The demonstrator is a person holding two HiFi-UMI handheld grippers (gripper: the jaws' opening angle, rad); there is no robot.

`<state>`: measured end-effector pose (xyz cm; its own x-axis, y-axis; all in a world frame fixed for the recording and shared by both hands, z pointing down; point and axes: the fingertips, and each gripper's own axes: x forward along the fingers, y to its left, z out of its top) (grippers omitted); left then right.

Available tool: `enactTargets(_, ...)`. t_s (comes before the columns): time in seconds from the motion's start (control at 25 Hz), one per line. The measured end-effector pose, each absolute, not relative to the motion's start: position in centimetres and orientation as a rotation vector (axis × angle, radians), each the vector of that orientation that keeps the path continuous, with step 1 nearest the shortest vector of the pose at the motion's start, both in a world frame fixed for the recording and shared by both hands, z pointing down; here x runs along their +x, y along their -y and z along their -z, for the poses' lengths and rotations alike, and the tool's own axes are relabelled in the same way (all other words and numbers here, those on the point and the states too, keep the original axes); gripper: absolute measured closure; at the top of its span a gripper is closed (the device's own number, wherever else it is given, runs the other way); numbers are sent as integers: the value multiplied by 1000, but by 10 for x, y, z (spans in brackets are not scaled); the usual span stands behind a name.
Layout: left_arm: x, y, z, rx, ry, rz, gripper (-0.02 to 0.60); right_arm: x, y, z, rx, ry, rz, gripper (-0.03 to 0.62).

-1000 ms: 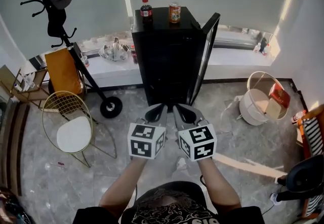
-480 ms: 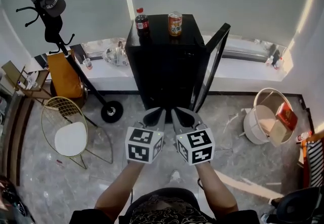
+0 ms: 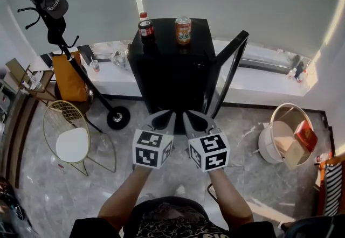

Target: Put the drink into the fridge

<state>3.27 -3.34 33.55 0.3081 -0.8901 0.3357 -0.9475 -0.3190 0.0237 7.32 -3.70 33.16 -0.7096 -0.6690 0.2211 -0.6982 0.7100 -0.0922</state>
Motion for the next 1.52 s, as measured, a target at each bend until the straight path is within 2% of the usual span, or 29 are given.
enactTargets(0.52, 27, 86, -329, 2380, 1651, -358, 577, 74, 84, -318, 1128, 2734, -210, 594)
enactTargets(1.24, -30, 216, -297, 2575, 1461, -347, 578, 17, 204, -291, 1395, 2617, -186, 589)
enactTargets(1.52, -41, 250, -277, 2661, 1373, -320, 577, -1, 242, -275, 1485, 2556, -143, 566)
